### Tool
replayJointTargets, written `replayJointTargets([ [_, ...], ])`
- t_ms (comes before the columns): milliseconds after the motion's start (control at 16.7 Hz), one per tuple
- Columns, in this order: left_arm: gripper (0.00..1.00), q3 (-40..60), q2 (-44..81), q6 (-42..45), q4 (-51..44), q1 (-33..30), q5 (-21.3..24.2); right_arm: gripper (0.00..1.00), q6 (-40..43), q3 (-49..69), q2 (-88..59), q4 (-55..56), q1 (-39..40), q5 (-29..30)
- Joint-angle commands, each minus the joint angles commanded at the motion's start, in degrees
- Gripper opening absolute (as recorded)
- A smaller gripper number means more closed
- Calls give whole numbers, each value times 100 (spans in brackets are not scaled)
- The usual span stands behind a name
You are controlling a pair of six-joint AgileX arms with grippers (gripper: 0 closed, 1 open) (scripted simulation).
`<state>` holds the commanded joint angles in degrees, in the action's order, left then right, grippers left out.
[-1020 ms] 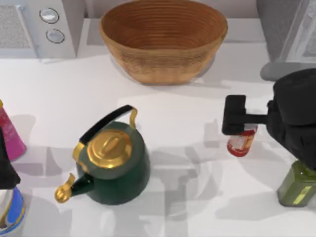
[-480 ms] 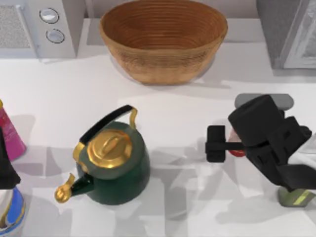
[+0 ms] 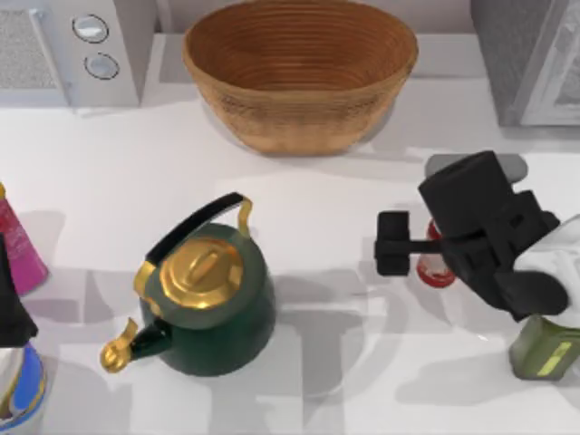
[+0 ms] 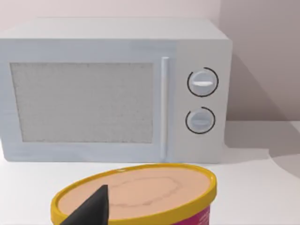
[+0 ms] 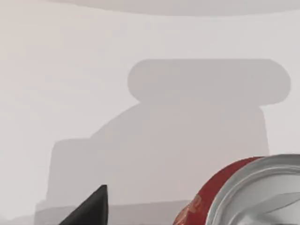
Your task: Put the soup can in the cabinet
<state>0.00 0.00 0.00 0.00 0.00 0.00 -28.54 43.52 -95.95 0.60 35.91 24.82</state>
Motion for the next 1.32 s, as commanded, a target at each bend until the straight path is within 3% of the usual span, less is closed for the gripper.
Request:
replayJointTargets([
  [600,100,0,0,0,0,0,0,100,36,-77,-725,808,-57,-27],
  [1320,100,0,0,0,0,0,0,10,36,-77,-725,808,-57,-27],
])
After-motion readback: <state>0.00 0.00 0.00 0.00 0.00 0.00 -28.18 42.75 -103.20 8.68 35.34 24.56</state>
